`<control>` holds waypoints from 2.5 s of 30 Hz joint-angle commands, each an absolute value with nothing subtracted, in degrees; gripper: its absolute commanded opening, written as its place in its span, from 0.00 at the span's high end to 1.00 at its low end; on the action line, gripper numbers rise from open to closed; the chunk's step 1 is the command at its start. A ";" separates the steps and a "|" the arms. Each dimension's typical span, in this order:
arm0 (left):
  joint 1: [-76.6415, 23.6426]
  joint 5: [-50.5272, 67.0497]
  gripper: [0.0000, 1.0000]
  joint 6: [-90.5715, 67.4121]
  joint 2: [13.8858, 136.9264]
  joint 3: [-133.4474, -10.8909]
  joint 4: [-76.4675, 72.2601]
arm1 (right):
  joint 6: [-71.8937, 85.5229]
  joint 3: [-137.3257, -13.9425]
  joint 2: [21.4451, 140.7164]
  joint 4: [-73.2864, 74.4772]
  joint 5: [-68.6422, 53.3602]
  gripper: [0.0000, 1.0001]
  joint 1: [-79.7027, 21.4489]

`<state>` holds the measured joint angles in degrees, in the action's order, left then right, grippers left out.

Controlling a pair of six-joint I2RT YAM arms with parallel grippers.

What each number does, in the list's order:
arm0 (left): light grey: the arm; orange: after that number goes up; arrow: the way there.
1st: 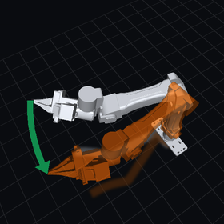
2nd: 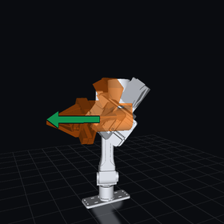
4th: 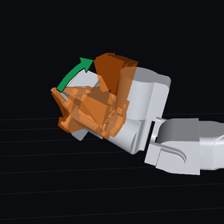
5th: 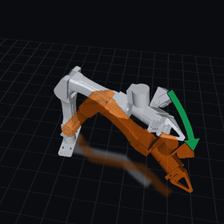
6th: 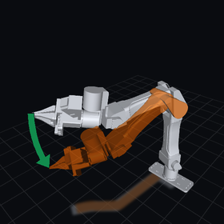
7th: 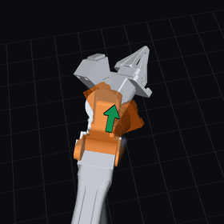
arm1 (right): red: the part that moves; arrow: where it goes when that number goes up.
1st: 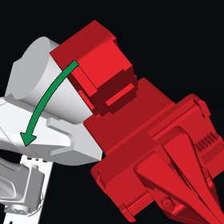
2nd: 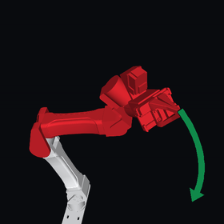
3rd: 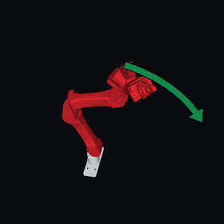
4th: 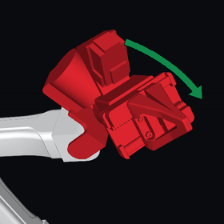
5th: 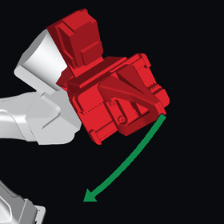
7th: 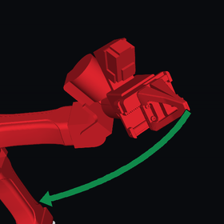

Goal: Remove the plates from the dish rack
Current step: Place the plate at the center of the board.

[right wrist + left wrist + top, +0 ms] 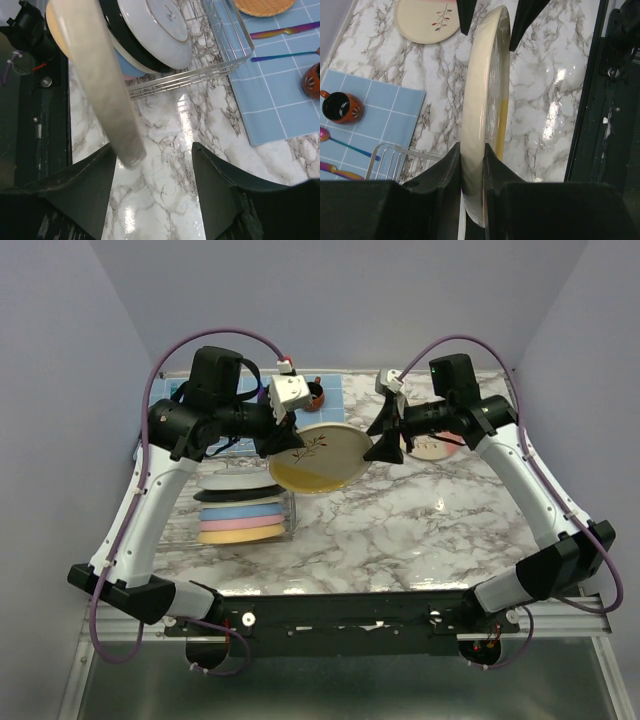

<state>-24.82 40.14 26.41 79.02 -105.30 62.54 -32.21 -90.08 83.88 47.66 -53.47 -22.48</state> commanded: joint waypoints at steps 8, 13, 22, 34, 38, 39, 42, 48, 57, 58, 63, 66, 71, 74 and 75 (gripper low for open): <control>-24.61 46.23 1.00 29.00 74.71 -104.41 60.82 | -34.81 -96.77 89.74 50.28 -48.17 0.41 -29.79; -24.70 45.79 1.00 29.62 75.14 -104.33 60.73 | -34.01 -96.50 89.91 49.75 -46.50 0.57 -32.34; -24.79 41.93 1.00 32.25 75.15 -104.41 61.44 | -33.49 -94.92 88.42 50.10 -43.42 0.97 -33.40; -24.96 31.20 0.87 37.87 73.04 -101.42 57.57 | -32.17 -89.57 85.43 46.85 -34.90 0.99 -33.40; -24.96 31.73 0.64 37.88 72.95 -103.18 58.27 | -31.82 -88.77 85.60 45.18 -32.17 0.99 -33.31; -24.96 31.64 0.57 37.97 72.86 -103.88 58.62 | -31.73 -88.77 85.69 44.91 -31.21 0.99 -33.31; -24.96 31.47 0.45 38.50 71.90 -103.98 58.89 | -31.55 -89.56 86.57 44.74 -30.76 0.99 -33.22; -24.96 28.66 0.36 41.04 69.00 -101.00 58.89 | -30.67 -90.53 88.41 43.68 -28.84 0.99 -32.70; -24.96 22.24 0.32 40.78 62.58 -89.13 49.23 | -21.11 -93.15 91.13 40.69 -32.94 0.99 -19.18; -24.96 22.24 0.32 40.69 62.32 -87.90 49.04 | -20.05 -95.60 92.19 41.13 -34.00 0.99 -14.81; -24.96 21.97 0.32 39.73 61.26 -84.82 47.47 | -11.88 -101.77 101.33 43.41 -42.70 0.99 -3.09; -24.96 21.80 0.32 39.73 60.65 -82.62 47.11 | -7.57 -102.92 105.62 42.28 -47.62 0.99 2.10; -24.96 21.71 0.32 40.08 60.03 -79.90 47.64 | -0.10 -103.09 110.47 38.33 -56.06 0.99 7.99; -24.96 21.62 0.33 39.90 59.50 -78.66 47.64 | 4.73 -102.40 112.58 35.78 -58.88 0.99 9.75; -24.96 21.62 0.33 40.08 59.41 -78.49 47.81 | 5.70 -101.61 112.94 33.42 -59.76 0.99 10.10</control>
<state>-24.95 22.57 40.47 60.97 -79.50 48.51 -3.70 -100.22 112.25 42.89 -46.02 8.67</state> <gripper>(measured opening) 0.675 0.265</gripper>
